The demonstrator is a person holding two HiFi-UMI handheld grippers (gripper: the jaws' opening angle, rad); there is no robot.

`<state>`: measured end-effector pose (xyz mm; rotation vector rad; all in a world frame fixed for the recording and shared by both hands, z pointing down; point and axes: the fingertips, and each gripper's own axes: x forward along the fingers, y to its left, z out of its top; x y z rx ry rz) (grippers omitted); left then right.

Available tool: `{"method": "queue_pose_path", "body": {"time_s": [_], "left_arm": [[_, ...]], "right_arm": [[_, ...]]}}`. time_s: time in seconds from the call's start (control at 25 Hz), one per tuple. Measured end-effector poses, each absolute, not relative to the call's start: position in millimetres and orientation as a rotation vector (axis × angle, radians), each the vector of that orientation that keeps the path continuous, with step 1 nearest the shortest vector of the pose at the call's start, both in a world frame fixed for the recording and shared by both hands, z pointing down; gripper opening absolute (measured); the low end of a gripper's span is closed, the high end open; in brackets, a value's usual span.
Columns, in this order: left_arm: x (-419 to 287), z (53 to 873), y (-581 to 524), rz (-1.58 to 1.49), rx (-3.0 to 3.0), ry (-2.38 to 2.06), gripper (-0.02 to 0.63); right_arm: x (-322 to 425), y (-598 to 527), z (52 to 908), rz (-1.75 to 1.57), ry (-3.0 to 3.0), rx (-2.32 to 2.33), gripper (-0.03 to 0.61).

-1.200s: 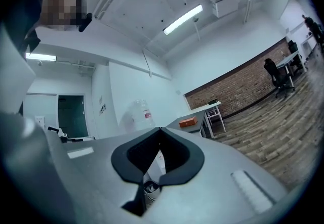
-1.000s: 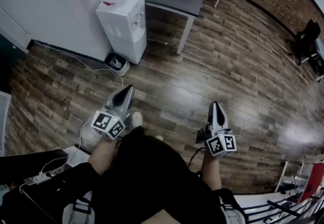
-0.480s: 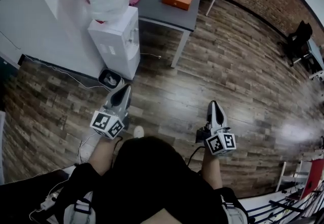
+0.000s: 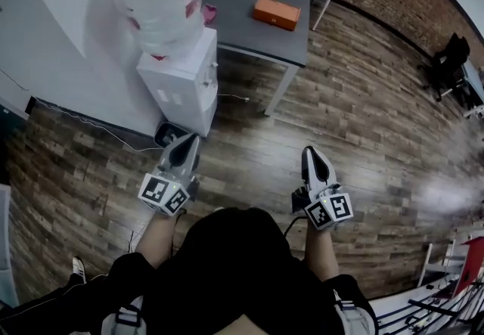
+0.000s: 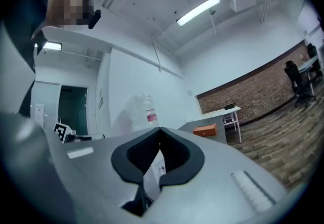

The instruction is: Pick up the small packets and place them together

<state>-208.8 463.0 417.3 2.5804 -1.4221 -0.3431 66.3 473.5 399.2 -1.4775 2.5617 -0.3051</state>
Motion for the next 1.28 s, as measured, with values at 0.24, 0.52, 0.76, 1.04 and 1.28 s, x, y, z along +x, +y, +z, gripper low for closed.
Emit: {"method": "queue_pose_path", "body": {"time_s": [0.24,0.52,0.76,1.04,1.28], "left_arm": [[-207.3,424.2,418.8,-0.332,2.575,-1.419,0.0],[-192.0,421.5,355.4,-0.344,2.564,-1.486,0.0],[-170.0,409.9,299.3,-0.342,2.571,-1.554,0.0],[-140.2,415.5,245.7,-0.303,2.553,-1.574,0.0],[-115.2,412.6,211.5,-0.281,2.598,-1.502,0.0]], "right_arm": [[82.6,426.9,407.4,-0.337,2.531,-1.562,0.002],[92.3,348.6,412.0,-0.331,2.555,-1.487,0.002],[110.7,279.7,403.5,-0.303,2.59,-1.412,0.002],[143.2,230.5,404.6,-0.32,2.591,-1.399,0.002],[150.0,209.1,408.0,-0.279,2.65,-1.374,0.002]]}}
